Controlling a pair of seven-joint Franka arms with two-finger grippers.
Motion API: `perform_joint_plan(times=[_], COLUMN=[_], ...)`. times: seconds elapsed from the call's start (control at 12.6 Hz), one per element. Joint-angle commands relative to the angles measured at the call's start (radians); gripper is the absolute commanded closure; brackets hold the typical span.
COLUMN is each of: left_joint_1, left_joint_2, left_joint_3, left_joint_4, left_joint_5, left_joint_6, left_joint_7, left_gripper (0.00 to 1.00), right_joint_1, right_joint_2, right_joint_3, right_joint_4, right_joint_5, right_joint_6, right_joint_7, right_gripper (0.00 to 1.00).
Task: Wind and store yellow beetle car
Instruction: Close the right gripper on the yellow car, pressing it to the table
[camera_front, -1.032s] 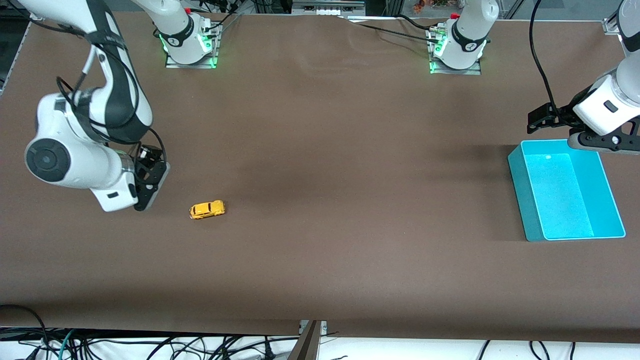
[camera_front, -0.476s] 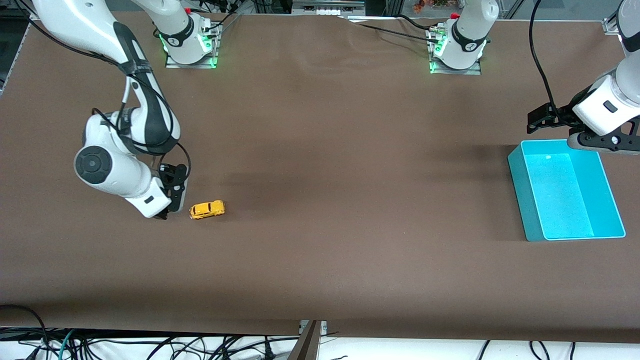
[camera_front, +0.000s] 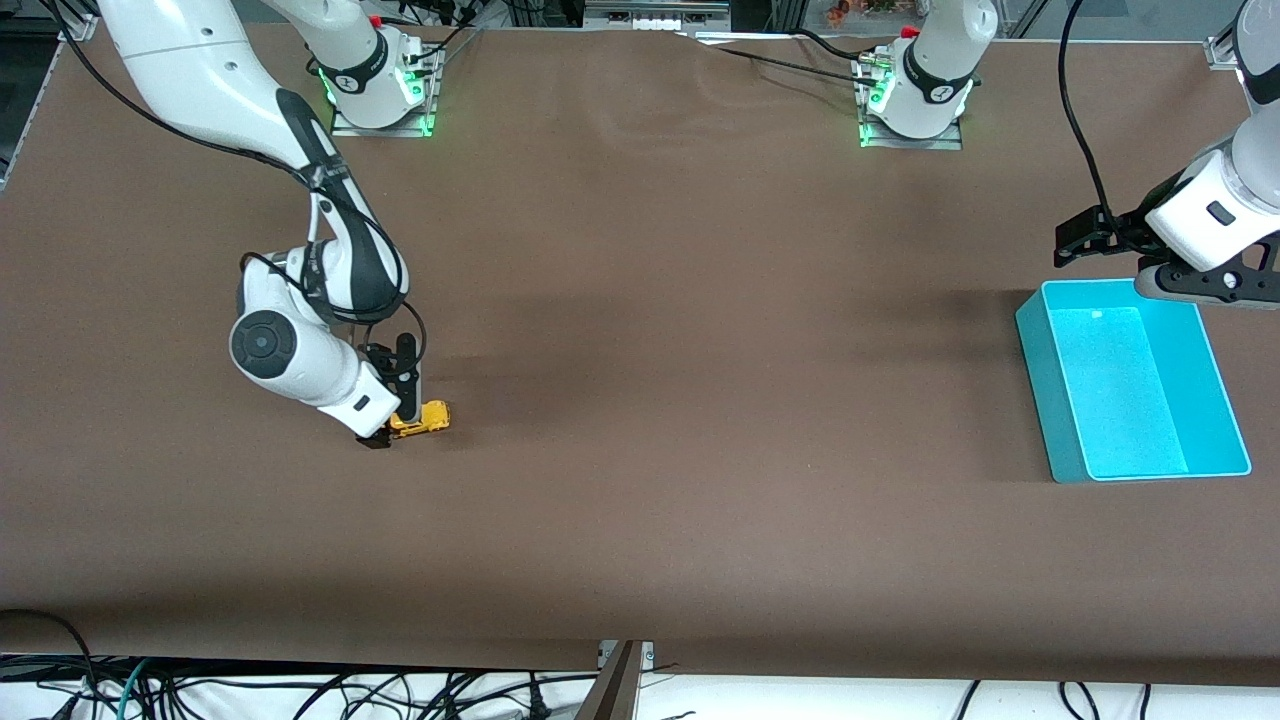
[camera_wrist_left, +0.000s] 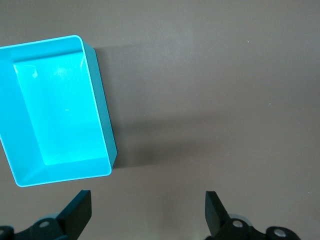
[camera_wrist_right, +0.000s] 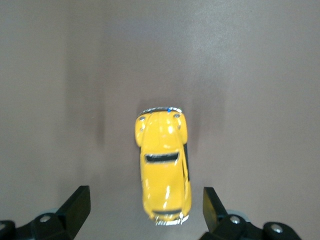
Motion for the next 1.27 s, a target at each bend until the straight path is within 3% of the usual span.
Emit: perform_joint_plan(times=[0.0, 0.4, 0.56, 0.87, 0.95, 1.19], left_joint_1=[0.006, 0.004, 0.004, 0.004, 0.004, 0.004], left_joint_2=[-0.014, -0.013, -0.013, -0.013, -0.011, -0.011], left_joint_3=[-0.002, -0.002, -0.002, -0.002, -0.002, -0.002], left_joint_4=[-0.006, -0.005, -0.005, -0.005, -0.005, -0.005], left_joint_5=[0.001, 0.003, 0.003, 0.003, 0.003, 0.003], left_joint_6=[-0.007, -0.005, -0.005, -0.005, -0.005, -0.005], left_joint_7=[0.008, 0.008, 0.008, 0.008, 0.008, 0.008], left_gripper=[0.00, 0.00, 0.00, 0.00, 0.00, 0.00], right_joint_1=[0.000, -0.001, 0.000, 0.000, -0.001, 0.002], right_joint_2=[-0.003, -0.002, -0.002, -0.002, -0.002, -0.005], right_joint_3=[0.004, 0.004, 0.004, 0.004, 0.004, 0.004], right_joint_4=[-0.039, -0.039, -0.039, -0.040, -0.040, -0.040], right_joint_5=[0.010, 0.010, 0.010, 0.012, 0.013, 0.015], right_joint_6=[0.071, 0.073, 0.073, 0.071, 0.068, 0.060], right_joint_7=[-0.051, -0.100, -0.101, -0.100, -0.094, -0.081], right_gripper=[0.01, 0.06, 0.25, 0.79, 0.85, 0.85])
